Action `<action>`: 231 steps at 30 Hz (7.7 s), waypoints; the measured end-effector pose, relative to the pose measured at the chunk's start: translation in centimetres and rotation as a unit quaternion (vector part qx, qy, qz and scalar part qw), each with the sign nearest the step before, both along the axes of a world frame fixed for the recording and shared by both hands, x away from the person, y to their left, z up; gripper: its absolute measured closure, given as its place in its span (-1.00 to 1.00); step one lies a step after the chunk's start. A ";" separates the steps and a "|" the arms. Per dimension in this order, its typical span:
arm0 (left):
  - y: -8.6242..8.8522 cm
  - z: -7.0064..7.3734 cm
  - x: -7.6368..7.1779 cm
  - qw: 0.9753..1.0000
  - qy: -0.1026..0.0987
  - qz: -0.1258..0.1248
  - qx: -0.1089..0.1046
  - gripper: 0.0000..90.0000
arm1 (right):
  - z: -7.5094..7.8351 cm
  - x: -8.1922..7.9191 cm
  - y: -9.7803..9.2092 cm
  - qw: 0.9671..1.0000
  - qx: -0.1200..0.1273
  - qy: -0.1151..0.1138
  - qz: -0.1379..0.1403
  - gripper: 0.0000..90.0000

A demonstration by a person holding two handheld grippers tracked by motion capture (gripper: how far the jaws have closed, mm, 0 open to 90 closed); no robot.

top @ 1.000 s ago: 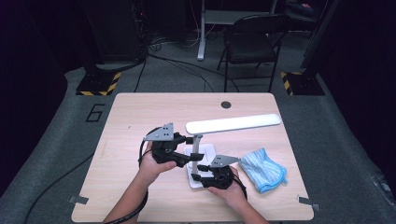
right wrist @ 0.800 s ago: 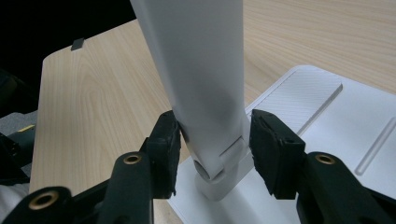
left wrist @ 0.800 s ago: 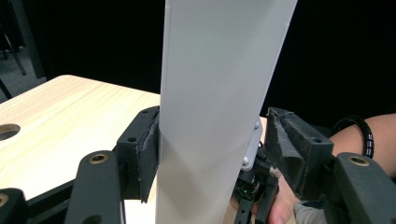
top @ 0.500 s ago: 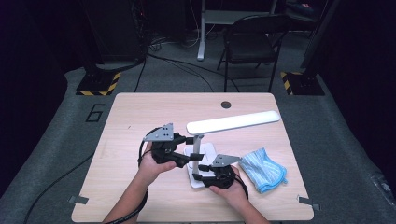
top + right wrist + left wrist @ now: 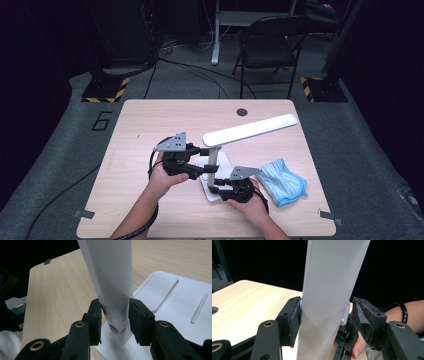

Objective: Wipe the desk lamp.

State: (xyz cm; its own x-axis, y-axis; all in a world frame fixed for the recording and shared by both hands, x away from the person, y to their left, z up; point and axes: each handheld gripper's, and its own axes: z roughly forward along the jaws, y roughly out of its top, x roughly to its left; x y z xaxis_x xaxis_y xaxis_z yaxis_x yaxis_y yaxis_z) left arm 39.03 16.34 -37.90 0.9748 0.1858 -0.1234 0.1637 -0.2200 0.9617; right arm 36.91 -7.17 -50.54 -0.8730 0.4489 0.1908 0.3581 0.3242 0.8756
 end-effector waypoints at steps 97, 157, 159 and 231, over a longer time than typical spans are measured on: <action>-0.8 -1.5 0.6 0.994 0.035 0.105 0.024 -0.04 | 1.1 0.6 -4.0 0.987 -0.008 -0.026 -0.162 0.02; 0.5 -14.6 1.5 0.957 0.101 0.200 0.183 -0.68 | 1.2 4.1 -3.2 0.991 -0.016 -0.023 -0.129 0.09; 0.6 -14.6 1.5 0.957 0.095 0.203 0.186 -0.69 | 1.2 4.3 -3.1 0.991 -0.012 -0.025 -0.129 0.09; -1.8 -15.0 -0.4 0.944 0.127 0.248 0.175 -0.89 | 0.0 -0.3 -16.0 0.953 -0.110 -0.014 -0.282 -0.15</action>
State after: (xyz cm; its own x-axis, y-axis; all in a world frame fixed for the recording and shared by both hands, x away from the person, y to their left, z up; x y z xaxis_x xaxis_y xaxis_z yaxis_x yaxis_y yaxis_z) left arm 38.67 14.54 -52.95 0.7043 0.6845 -0.1882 0.5456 -0.3523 0.7604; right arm 36.59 -23.22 -50.49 -0.4851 0.8743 0.0183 0.5071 0.2642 0.8204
